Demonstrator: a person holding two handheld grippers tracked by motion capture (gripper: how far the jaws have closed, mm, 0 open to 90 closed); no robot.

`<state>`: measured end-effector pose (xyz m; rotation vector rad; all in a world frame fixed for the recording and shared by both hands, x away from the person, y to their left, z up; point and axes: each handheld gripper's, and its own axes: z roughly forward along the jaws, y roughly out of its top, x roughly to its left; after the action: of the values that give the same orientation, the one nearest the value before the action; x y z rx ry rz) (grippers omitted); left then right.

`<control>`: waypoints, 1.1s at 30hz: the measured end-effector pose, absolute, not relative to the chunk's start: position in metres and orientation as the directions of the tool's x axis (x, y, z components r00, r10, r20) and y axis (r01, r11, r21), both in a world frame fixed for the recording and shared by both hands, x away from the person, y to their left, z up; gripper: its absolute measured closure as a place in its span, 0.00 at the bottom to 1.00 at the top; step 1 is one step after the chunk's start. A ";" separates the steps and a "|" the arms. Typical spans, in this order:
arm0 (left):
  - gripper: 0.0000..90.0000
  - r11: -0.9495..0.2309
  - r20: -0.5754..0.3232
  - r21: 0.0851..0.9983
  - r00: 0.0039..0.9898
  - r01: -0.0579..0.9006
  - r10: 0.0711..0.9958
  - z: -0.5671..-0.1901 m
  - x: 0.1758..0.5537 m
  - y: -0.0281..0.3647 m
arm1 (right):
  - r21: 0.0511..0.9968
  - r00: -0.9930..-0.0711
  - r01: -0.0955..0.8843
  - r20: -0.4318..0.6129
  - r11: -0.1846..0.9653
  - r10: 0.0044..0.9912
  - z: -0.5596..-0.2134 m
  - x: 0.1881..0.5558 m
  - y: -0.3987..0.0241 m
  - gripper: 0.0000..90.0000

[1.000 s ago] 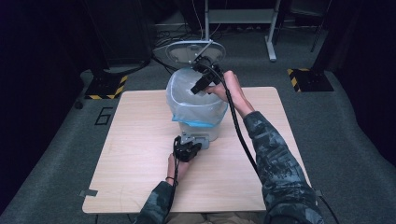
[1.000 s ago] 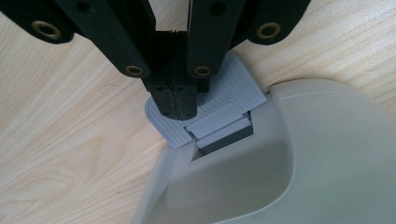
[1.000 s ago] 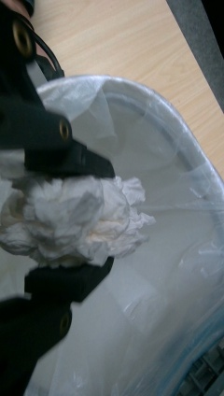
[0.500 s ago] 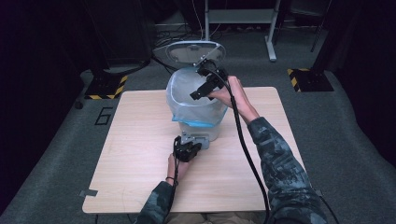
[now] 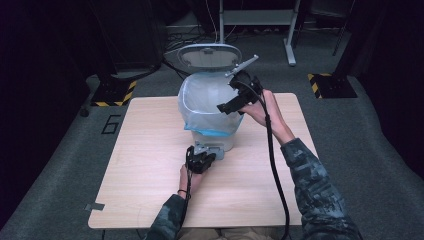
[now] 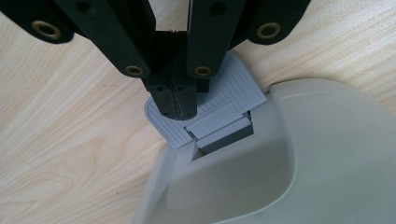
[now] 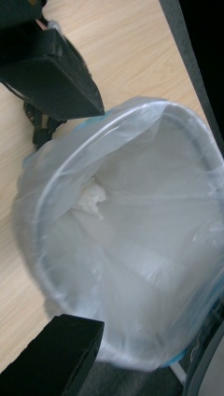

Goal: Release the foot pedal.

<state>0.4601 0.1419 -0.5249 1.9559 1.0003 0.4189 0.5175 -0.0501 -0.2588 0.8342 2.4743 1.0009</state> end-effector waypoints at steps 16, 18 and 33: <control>1.00 -0.295 -0.084 0.824 0.619 0.484 0.781 -0.525 0.460 0.142 | 0.750 -0.691 0.418 -0.103 0.512 0.715 -0.298 0.484 -0.117 0.00; 1.00 -0.294 -0.085 0.825 0.621 0.482 0.780 -0.525 0.459 0.141 | 0.756 -0.682 0.428 -0.089 0.495 0.726 -0.305 0.479 -0.125 0.00; 1.00 -0.272 -0.101 0.831 0.612 0.485 0.784 -0.525 0.459 0.140 | 0.743 -0.569 0.543 -0.018 0.392 0.822 -0.396 0.450 -0.185 0.00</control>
<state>0.4587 0.1395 -0.5251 1.9313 1.0082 0.4161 0.4504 -0.1846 -0.3958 1.1789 2.2717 0.9989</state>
